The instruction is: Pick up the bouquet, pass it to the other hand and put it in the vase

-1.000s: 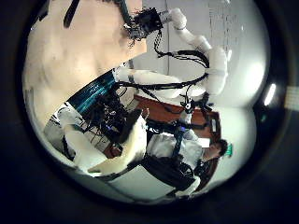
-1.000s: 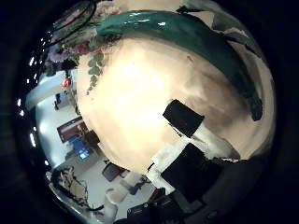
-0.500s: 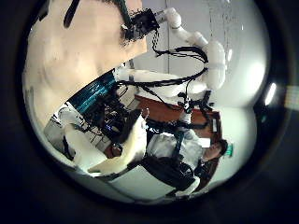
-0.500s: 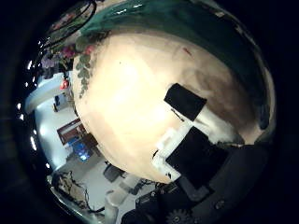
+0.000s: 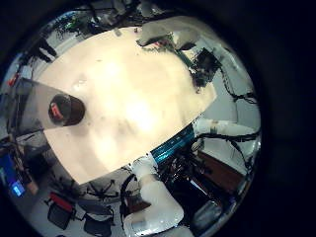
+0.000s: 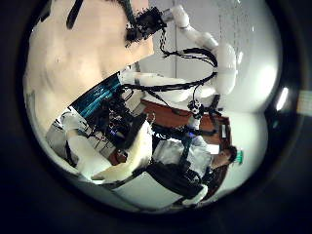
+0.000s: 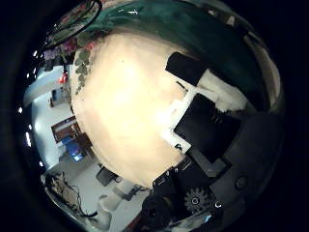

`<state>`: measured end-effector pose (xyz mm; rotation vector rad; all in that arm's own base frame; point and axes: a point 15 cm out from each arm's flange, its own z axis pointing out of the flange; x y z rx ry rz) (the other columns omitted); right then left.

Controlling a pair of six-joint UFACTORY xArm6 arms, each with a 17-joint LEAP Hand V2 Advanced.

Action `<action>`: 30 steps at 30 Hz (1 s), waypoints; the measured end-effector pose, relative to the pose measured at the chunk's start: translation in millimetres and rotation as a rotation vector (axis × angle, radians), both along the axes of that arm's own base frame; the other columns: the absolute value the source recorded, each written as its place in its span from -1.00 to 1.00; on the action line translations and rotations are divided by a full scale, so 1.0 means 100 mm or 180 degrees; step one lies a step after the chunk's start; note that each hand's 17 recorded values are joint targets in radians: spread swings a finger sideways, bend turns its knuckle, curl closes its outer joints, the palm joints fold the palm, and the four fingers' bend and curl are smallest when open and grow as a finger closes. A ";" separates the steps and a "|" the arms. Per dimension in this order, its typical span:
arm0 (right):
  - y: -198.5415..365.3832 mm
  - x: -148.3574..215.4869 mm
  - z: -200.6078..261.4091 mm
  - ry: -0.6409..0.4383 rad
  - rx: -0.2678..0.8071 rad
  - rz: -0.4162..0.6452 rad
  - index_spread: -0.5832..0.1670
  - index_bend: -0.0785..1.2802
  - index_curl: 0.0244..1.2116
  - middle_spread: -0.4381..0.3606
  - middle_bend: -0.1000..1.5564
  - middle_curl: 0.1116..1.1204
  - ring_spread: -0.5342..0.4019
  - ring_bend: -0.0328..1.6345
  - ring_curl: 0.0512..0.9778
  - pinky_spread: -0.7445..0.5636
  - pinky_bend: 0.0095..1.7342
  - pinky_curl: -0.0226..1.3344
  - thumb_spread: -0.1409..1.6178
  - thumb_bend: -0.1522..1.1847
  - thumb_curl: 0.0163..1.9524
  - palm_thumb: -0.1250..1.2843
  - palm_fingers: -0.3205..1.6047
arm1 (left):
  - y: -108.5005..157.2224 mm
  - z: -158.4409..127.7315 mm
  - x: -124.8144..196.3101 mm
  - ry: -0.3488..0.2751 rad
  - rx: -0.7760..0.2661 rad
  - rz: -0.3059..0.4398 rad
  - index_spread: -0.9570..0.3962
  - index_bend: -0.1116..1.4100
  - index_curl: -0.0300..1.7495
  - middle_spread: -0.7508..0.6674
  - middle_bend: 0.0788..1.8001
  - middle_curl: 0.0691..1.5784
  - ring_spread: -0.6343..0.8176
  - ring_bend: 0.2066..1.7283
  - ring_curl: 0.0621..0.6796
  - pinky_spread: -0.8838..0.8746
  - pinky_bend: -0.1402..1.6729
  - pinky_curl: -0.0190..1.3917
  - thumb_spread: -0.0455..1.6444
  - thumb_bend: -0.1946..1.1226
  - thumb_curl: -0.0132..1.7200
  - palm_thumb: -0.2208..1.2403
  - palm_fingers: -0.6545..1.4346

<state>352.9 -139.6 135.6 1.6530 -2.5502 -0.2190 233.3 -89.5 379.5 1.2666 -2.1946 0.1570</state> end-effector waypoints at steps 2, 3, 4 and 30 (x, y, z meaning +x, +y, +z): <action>-0.05 0.10 0.13 -0.0215 -0.0083 0.0014 -0.36 0.49 0.36 -0.26 0.56 0.18 -0.30 0.61 0.03 -0.30 0.58 -0.48 0.27 -0.68 -0.38 0.73 0.65 | 0.00 0.00 0.00 0.0000 0.0000 0.0000 0.52 -0.63 -0.61 0.62 -0.86 -0.64 0.66 -0.59 -0.54 0.77 -0.40 -0.75 0.43 -0.73 -0.62 -0.23 -0.31; -0.06 0.10 0.18 -0.0285 -0.0110 0.0015 -0.34 0.52 0.38 -0.25 0.59 0.19 -0.30 0.63 0.06 -0.28 0.60 -0.46 0.27 -0.68 -0.37 0.74 0.64 | 0.00 0.00 0.00 0.0000 0.0000 0.0000 0.52 -0.63 -0.61 0.62 -0.86 -0.64 0.66 -0.59 -0.54 0.77 -0.40 -0.75 0.43 -0.73 -0.62 -0.23 -0.31; -0.06 0.09 0.22 -0.0318 -0.0123 0.0012 -0.32 0.54 0.39 -0.25 0.60 0.20 -0.29 0.64 0.07 -0.27 0.61 -0.45 0.26 -0.68 -0.36 0.75 0.63 | 0.00 0.00 0.00 0.0000 0.0000 0.0000 0.52 -0.63 -0.61 0.62 -0.86 -0.64 0.66 -0.59 -0.54 0.77 -0.40 -0.75 0.43 -0.73 -0.62 -0.23 -0.31; 0.29 -0.19 2.82 -0.2017 0.0898 0.0169 -0.02 0.85 0.32 -0.16 0.78 0.18 -0.25 0.78 0.27 -0.14 0.64 -0.17 0.14 -0.72 -0.04 0.80 0.55 | -0.19 0.20 0.36 -0.0074 -0.0340 0.0268 0.52 -0.62 -0.60 0.60 -0.87 -0.65 0.66 -0.59 -0.55 0.76 -0.41 -0.74 0.44 -0.73 -0.62 -0.21 -0.30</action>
